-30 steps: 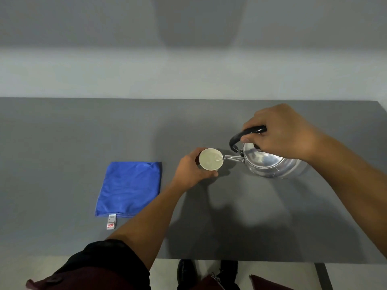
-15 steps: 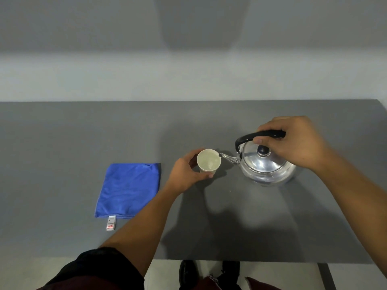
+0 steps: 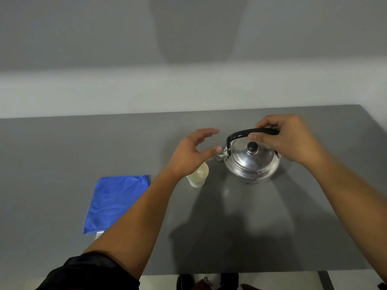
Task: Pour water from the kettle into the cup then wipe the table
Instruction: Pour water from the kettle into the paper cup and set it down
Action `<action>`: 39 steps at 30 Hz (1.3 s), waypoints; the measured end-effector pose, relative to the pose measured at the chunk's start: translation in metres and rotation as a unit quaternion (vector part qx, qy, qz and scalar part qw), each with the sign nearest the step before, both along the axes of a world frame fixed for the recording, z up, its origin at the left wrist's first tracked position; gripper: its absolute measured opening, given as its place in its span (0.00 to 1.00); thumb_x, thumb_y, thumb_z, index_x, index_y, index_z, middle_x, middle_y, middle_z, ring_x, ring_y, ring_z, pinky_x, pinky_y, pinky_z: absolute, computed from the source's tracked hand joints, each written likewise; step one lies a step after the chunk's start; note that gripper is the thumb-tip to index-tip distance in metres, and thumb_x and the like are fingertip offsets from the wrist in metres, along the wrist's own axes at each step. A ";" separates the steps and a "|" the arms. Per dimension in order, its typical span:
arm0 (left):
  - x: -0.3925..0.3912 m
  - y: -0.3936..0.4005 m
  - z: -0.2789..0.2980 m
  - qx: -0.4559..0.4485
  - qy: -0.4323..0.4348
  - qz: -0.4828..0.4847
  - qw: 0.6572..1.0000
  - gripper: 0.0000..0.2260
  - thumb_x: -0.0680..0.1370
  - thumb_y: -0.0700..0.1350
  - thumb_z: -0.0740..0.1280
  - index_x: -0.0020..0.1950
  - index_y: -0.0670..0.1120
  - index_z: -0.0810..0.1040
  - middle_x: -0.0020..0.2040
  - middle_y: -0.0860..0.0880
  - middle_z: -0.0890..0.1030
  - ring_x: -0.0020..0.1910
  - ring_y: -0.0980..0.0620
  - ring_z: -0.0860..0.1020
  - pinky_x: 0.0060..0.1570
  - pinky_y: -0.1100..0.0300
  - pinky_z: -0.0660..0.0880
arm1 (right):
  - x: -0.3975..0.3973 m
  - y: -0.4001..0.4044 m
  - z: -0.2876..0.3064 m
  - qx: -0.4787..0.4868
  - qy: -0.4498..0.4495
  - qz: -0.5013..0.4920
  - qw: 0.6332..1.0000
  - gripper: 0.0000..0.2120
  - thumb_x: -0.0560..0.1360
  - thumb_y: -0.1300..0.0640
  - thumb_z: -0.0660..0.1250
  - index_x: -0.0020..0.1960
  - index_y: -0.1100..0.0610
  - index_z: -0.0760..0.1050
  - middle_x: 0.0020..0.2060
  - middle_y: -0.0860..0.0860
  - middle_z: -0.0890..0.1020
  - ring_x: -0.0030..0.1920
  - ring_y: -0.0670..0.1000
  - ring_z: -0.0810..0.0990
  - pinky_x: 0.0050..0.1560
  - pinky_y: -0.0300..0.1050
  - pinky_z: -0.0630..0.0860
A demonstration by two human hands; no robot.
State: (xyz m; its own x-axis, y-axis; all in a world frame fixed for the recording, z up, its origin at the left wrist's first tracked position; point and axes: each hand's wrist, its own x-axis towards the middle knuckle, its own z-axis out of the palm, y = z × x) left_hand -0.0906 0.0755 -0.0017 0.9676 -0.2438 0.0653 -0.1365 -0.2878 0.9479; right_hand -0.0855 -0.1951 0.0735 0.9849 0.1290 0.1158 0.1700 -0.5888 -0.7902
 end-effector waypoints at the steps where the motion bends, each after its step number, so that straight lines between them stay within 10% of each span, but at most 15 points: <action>1: 0.005 -0.008 0.005 -0.006 -0.009 -0.011 1.000 0.25 0.72 0.59 0.76 0.68 0.57 0.80 0.66 0.60 0.82 0.68 0.63 0.77 0.72 0.60 0.70 | 0.003 -0.002 0.001 0.001 0.000 0.001 1.000 0.08 0.67 0.49 0.81 0.43 0.46 0.84 0.34 0.46 0.85 0.34 0.44 0.81 0.38 0.39 0.76; 10: 0.051 -0.053 0.029 -0.006 -0.033 0.008 0.999 0.11 0.75 0.44 0.77 0.52 0.59 0.85 0.46 0.54 0.88 0.45 0.58 0.85 0.45 0.70 0.78 | 0.036 -0.017 0.013 -0.014 -0.021 0.039 0.999 0.10 0.73 0.54 0.76 0.42 0.37 0.81 0.39 0.44 0.85 0.44 0.48 0.83 0.48 0.42 0.78; 19: 0.092 -0.066 0.027 0.091 -0.036 0.033 0.995 0.07 0.75 0.43 0.78 0.51 0.53 0.87 0.45 0.56 0.87 0.46 0.61 0.84 0.47 0.71 0.75 | 0.081 -0.036 -0.001 -0.033 0.029 0.047 0.998 0.09 0.75 0.59 0.74 0.51 0.46 0.84 0.45 0.53 0.86 0.47 0.55 0.83 0.53 0.47 0.78; 24: 0.109 -0.067 0.021 0.150 -0.027 0.018 0.988 0.07 0.75 0.43 0.78 0.52 0.51 0.87 0.42 0.57 0.86 0.42 0.67 0.81 0.42 0.77 0.70 | 0.104 -0.041 -0.016 -0.075 0.053 0.059 0.994 0.11 0.75 0.61 0.73 0.56 0.51 0.85 0.40 0.51 0.86 0.33 0.39 0.78 0.45 0.41 0.76; 39: 0.137 -0.071 0.011 0.221 -0.026 0.005 0.975 0.11 0.75 0.39 0.77 0.56 0.48 0.86 0.47 0.48 0.87 0.51 0.47 0.84 0.57 0.56 0.77 | 0.130 -0.040 -0.033 -0.096 0.079 0.063 0.990 0.11 0.76 0.61 0.73 0.58 0.54 0.84 0.37 0.45 0.83 0.37 0.44 0.80 0.46 0.40 0.74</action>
State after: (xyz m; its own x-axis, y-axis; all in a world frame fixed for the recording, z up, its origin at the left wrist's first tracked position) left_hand 0.0460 0.0050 0.0090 0.9684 -0.2492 0.0044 -0.1752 -0.6680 0.7233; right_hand 0.0447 -0.2348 0.0407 0.9632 0.2575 -0.0772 0.1353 -0.7124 -0.6886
